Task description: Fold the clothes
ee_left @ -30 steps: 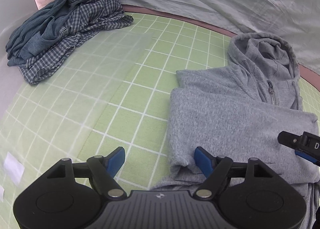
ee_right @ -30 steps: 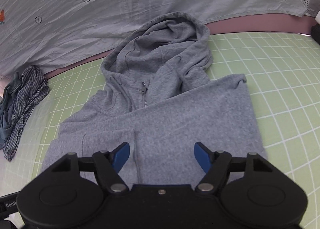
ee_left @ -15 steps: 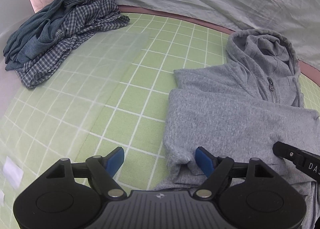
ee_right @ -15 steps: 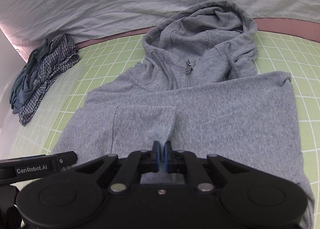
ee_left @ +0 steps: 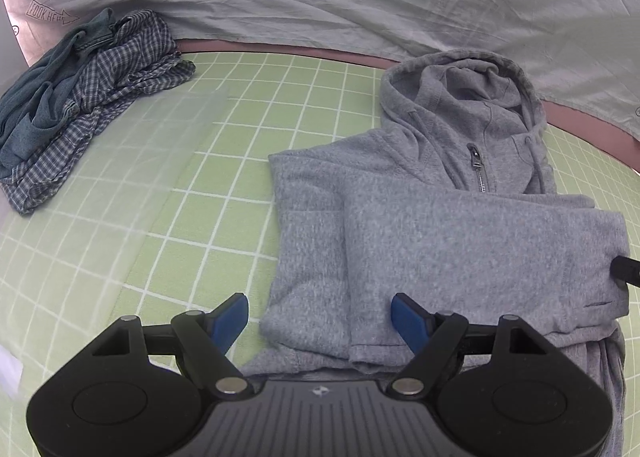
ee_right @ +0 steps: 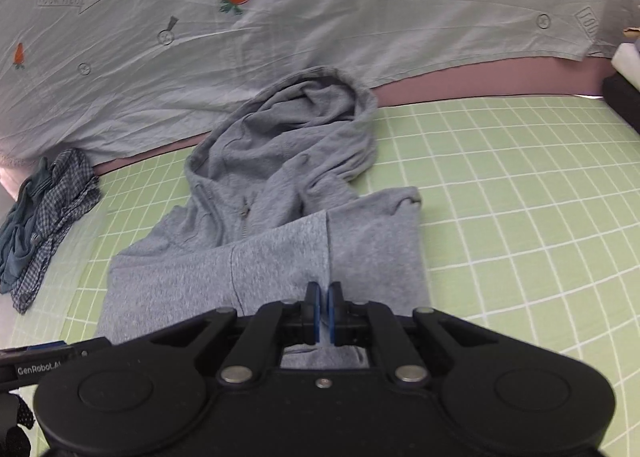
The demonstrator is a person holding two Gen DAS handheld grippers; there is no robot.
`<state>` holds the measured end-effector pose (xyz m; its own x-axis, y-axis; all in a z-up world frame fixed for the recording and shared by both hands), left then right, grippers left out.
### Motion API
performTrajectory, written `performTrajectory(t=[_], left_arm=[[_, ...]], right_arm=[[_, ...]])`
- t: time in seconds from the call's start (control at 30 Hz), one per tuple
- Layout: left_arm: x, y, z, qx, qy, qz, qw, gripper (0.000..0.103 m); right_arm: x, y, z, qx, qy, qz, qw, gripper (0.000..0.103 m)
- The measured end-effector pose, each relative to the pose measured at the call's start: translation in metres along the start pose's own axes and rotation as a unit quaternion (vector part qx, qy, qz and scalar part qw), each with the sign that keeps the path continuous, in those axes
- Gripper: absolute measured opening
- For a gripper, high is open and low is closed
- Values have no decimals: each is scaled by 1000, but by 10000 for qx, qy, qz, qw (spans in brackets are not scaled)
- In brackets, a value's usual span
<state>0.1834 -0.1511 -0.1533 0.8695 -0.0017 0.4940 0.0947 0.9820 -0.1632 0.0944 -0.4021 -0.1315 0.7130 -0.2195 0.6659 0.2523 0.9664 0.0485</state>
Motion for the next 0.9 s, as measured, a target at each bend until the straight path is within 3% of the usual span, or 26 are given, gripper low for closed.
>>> performTrajectory(t=[0.3,0.4,0.47,0.6,0.63,0.67,0.73,0.9], left_arm=[[-10,-1,-12,153,109,-89,9998,88],[-10,1,-16,180,140,-47,9997,93],[-12,2,-20,249,169,-66,9995,101],[-12,4,-28,149,277,-90,9995,103],[-11,6,-30,108,332,-22,9994,103],[-10,7,-31,75,364,33,9993,103],[-9,7,-32,21,404,-6,9992,103],[1,9,-27,-121,254,75,9996,103]], right_arm=[[-27,-22,-29,-425,611,-52,9972,7],[-32,-23,-29,-411,600,-77,9973,7],[-32,-23,-29,-420,599,-64,9973,9],[-28,-23,-29,-456,681,26,9966,14],[-26,-22,-30,-482,717,90,9962,25],[-24,-22,-30,-554,759,192,9954,51],[-20,-23,-32,-715,768,356,9938,72],[-7,-35,-38,-778,705,141,9944,72]])
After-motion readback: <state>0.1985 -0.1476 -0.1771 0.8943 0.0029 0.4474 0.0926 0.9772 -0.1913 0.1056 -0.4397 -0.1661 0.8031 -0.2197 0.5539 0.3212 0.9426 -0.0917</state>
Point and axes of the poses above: each gripper's, at about its wrist camera, not at the fingertips, and z roughly against the way its jaws point, y to its left, x to its top, the point moved 3 cm from there along -z, roughly the way its jaws point, and after that the axes turned 13 degrees about z, right-handed, at the moved point
